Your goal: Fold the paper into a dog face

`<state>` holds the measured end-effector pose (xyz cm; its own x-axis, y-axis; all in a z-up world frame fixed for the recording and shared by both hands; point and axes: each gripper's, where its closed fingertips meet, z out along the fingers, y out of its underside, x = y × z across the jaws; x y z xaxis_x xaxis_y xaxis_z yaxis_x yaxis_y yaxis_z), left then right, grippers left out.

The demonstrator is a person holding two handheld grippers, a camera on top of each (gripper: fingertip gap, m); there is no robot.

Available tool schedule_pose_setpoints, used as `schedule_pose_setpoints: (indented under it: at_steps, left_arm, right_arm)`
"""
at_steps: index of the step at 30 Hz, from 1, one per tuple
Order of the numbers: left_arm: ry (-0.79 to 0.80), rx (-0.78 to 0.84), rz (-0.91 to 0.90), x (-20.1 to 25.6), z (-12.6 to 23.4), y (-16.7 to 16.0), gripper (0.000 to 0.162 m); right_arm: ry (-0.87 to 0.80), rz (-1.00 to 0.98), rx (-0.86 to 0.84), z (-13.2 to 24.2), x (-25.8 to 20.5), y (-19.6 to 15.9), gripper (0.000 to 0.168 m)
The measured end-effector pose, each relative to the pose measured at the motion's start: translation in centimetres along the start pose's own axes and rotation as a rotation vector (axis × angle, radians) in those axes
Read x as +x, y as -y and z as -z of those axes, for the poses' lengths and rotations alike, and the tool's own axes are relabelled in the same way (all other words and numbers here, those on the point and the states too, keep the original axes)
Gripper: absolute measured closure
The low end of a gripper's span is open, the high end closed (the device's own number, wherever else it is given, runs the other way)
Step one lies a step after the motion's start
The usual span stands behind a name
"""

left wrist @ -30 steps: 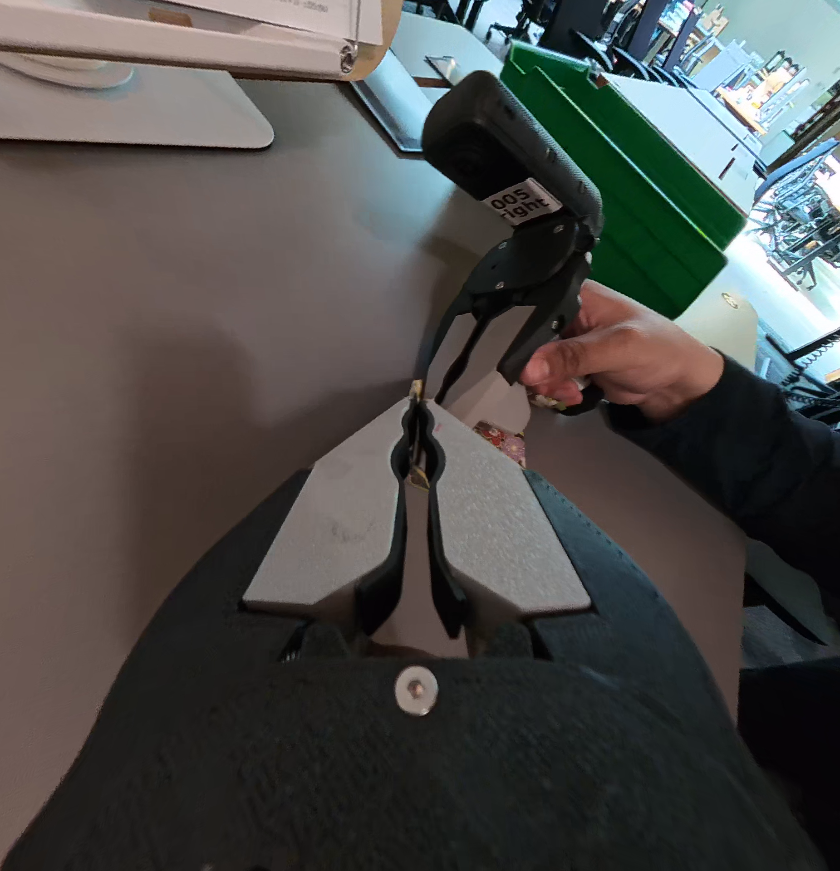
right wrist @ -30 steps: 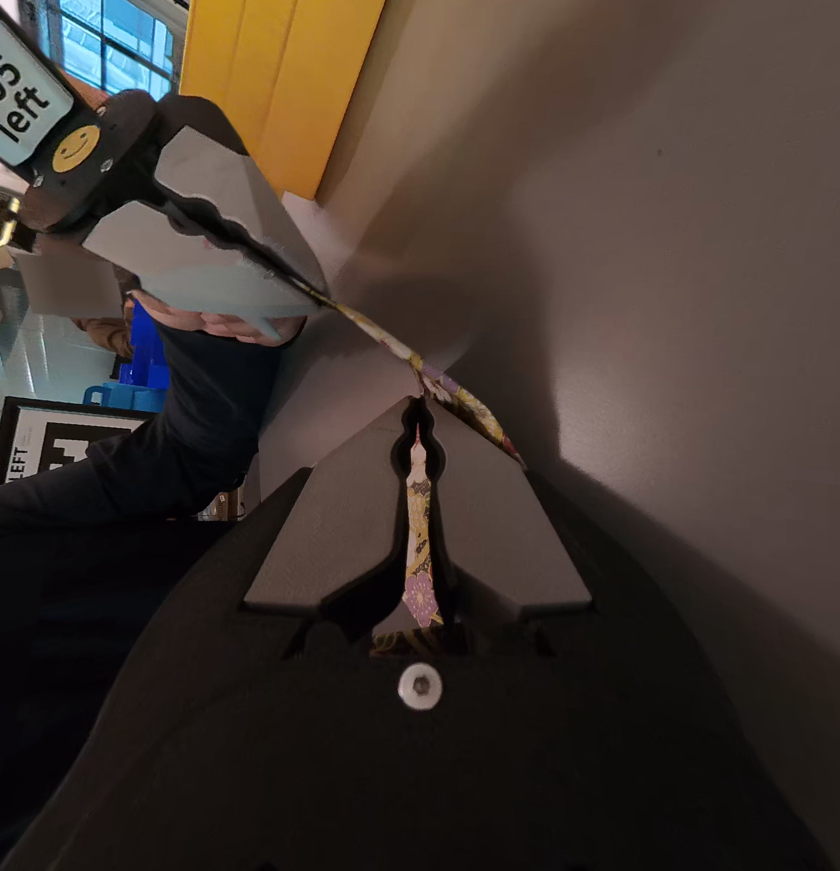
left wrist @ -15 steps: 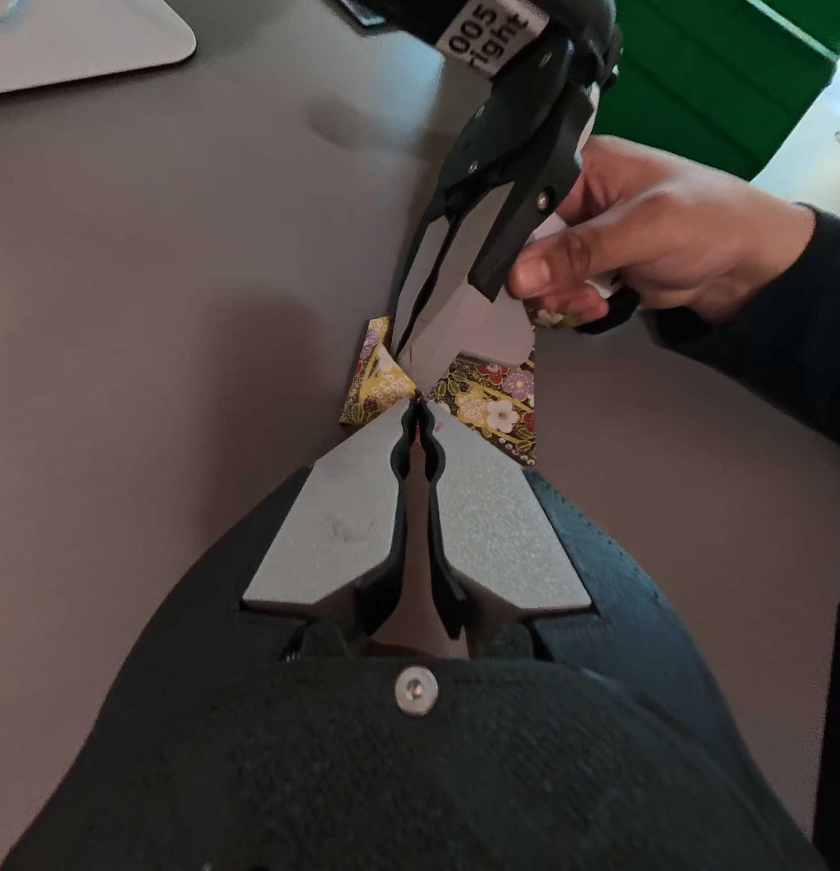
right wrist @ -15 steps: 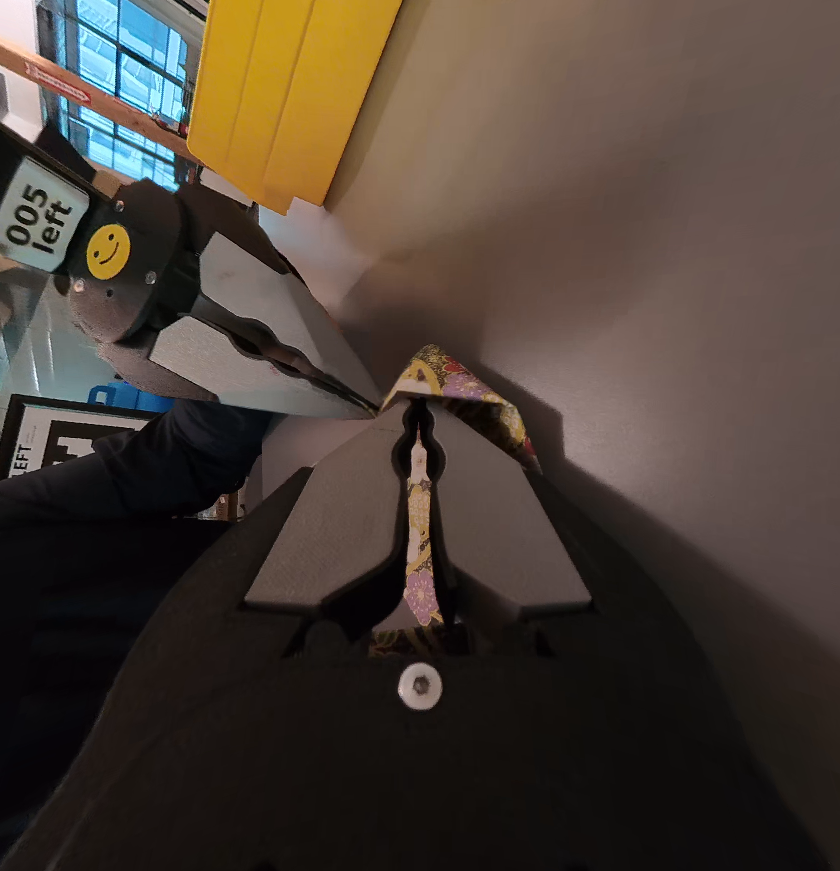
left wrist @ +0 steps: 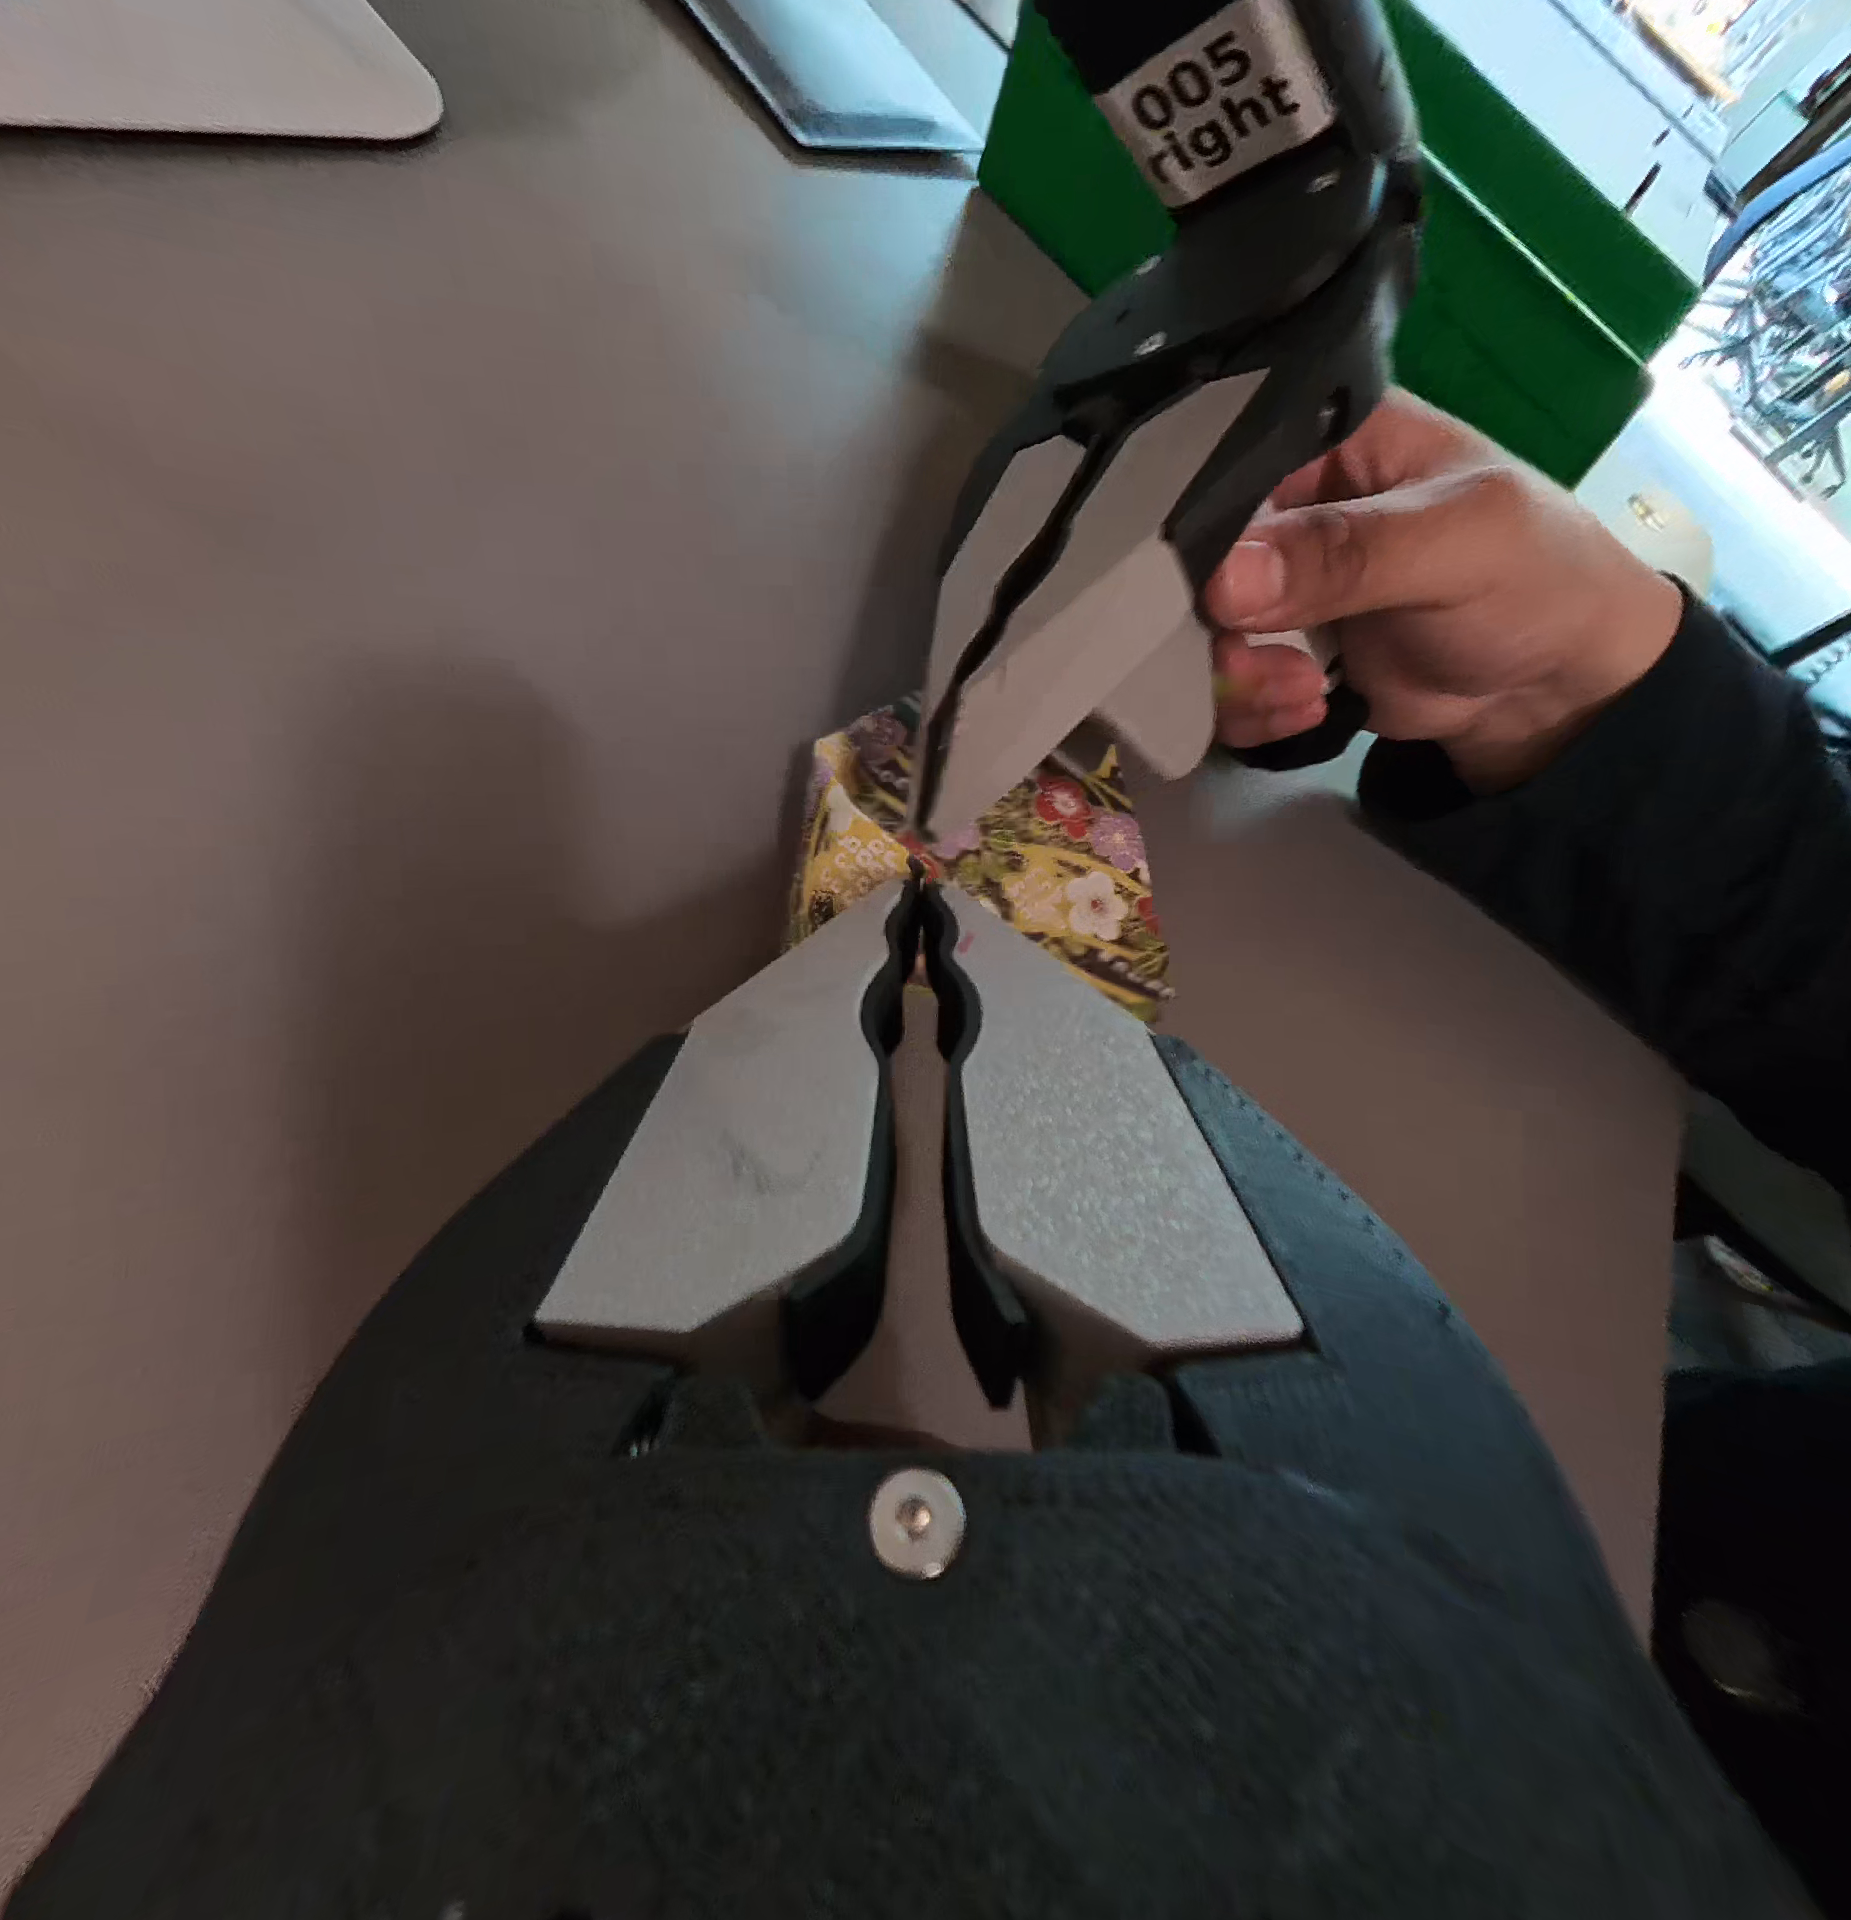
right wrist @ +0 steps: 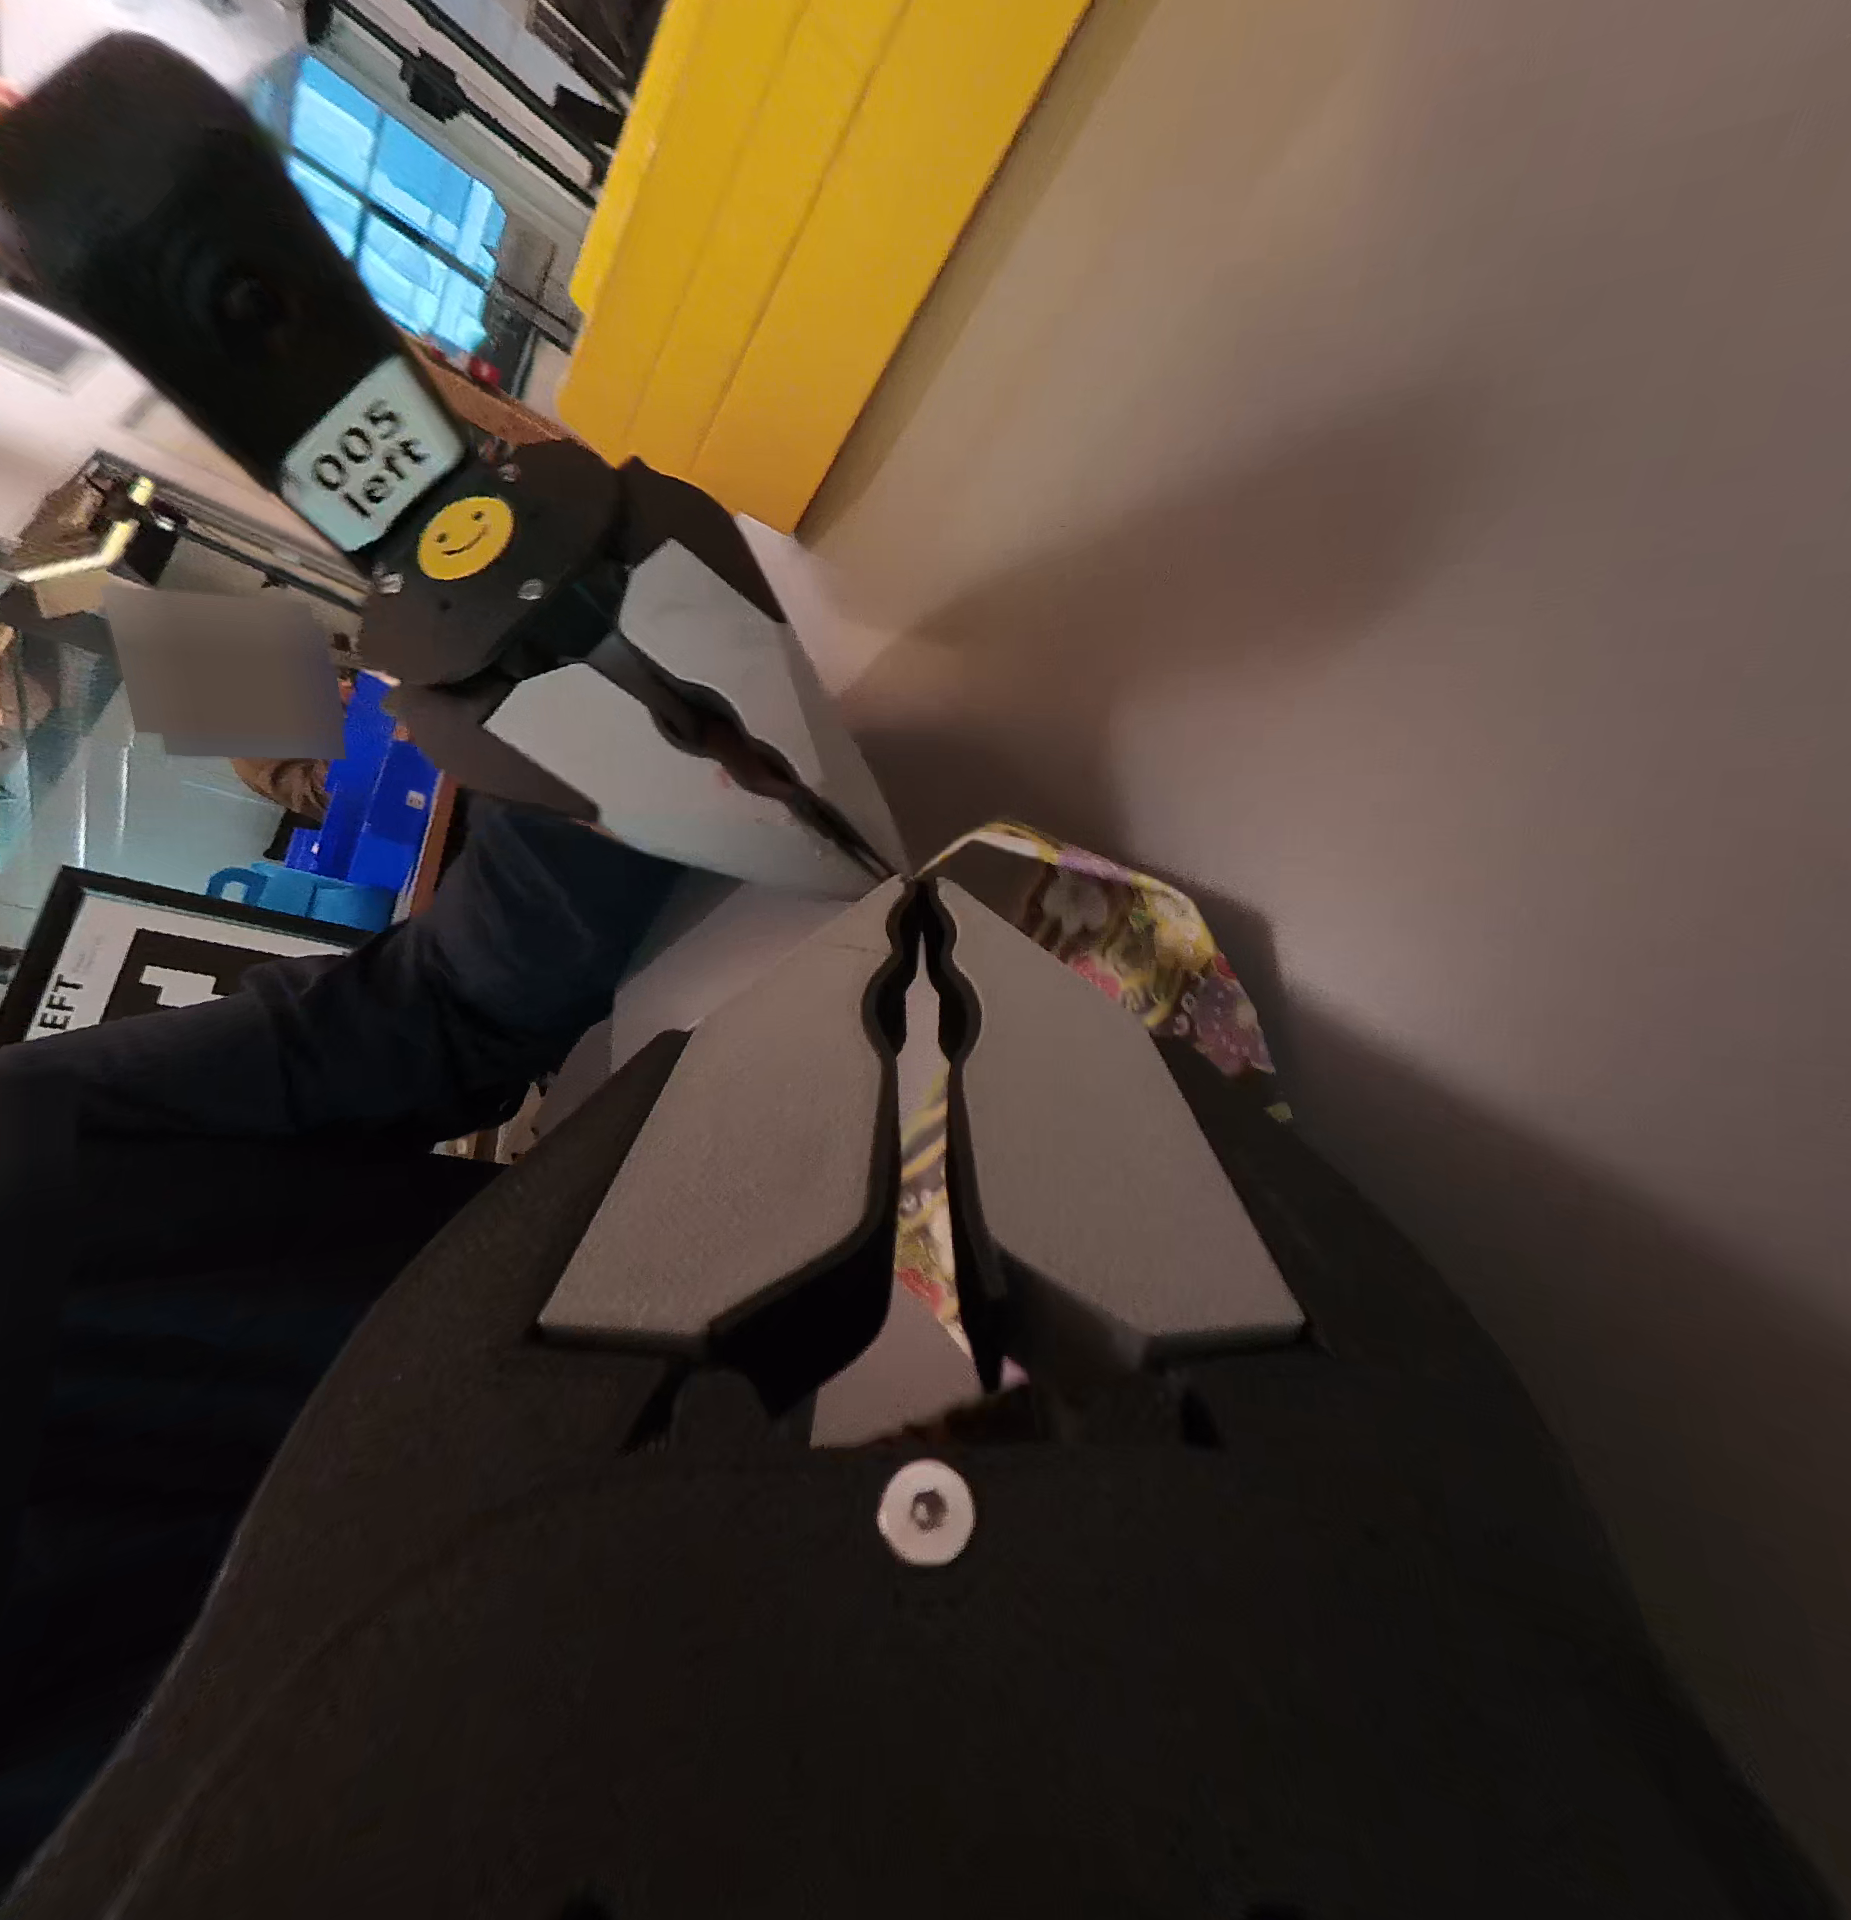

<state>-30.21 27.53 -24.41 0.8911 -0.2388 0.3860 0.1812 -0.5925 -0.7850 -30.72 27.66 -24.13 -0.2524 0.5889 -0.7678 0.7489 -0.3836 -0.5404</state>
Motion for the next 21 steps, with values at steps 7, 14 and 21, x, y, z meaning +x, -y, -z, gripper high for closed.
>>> schedule_pose_setpoints:
  at_steps: [7, 14, 21]
  left_arm:
    - [0.015, 0.006, 0.015, -0.7, 0.2, 0.1, 0.162]
    - [0.022, 0.014, 0.021, -0.9, 0.2, 0.3, 0.162]
    - [0.031, 0.038, 0.03, -1.1, 0.4, 0.7, 0.162]
  right_arm:
    - [-0.06, 0.004, 0.032, 3.2, -0.2, 0.1, 0.168]
    - [0.012, -0.031, 0.045, 6.3, -1.3, -1.0, 0.168]
    - [0.03, -0.061, -0.149, 2.3, -1.1, -4.0, 0.168]
